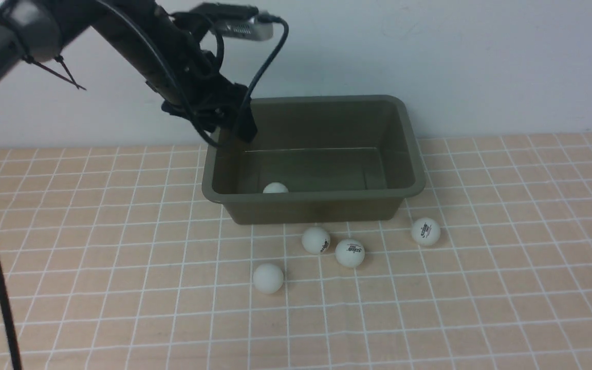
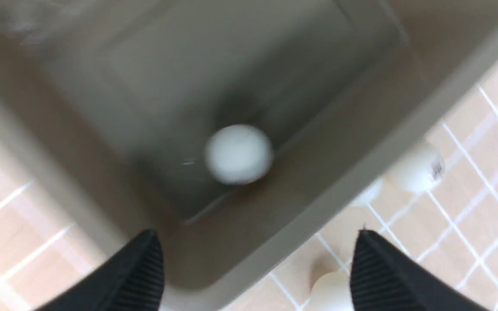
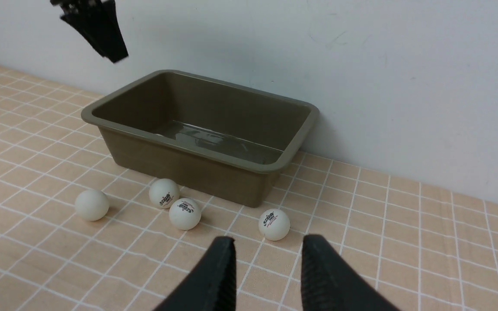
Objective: Put the table tennis balls into the box on the light coffee tablecloth.
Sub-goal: 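Drop the ball into the bin, then reach for and grasp a ping pong ball on the table beside the basket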
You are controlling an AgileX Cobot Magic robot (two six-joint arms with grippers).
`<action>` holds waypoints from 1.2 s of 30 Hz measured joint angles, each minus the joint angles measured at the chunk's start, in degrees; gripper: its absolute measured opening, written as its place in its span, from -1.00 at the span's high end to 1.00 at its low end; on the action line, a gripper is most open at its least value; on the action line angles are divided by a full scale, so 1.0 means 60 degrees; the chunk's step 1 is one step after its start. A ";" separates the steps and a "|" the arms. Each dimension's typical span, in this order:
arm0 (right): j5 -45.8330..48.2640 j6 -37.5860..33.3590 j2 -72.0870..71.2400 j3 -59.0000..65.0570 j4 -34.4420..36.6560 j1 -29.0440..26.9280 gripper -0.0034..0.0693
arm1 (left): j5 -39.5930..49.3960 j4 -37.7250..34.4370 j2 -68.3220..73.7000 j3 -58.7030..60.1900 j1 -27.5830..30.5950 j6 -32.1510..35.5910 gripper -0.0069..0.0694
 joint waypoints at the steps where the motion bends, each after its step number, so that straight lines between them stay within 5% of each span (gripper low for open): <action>1: 0.0003 0.0000 0.0000 0.0000 0.0000 0.0000 0.33 | 0.0022 0.0148 -0.0165 -0.0025 0.0000 -0.0332 -0.35; 8: 0.0058 0.0000 0.0009 0.0000 -0.0011 0.0000 0.33 | 0.0094 0.0269 -0.1337 0.0578 0.0000 -0.1759 0.06; 14: 0.0451 0.0000 0.0009 0.0000 -0.0121 0.0000 0.33 | 0.0071 -0.0061 -0.3708 0.4162 0.0000 -0.1761 0.29; 20: 0.0620 0.0000 0.0009 0.0000 -0.0236 0.0000 0.33 | 0.0071 -0.1108 -0.5363 0.7391 -0.0427 -0.0617 0.31; 25: 0.0645 0.0000 0.0009 0.0000 -0.0236 0.0000 0.33 | -0.0799 -0.1448 -0.5661 0.8614 -0.1901 0.0373 0.25; 30: 0.0663 0.0000 0.0026 0.0000 -0.0236 0.0000 0.33 | -0.3319 -0.0062 -0.4870 0.8652 -0.2882 -0.1245 0.12; 36: 0.0672 0.0000 0.0026 0.0000 -0.0227 0.0000 0.33 | -0.5034 0.1562 -0.3537 0.8652 -0.2954 -0.2582 0.02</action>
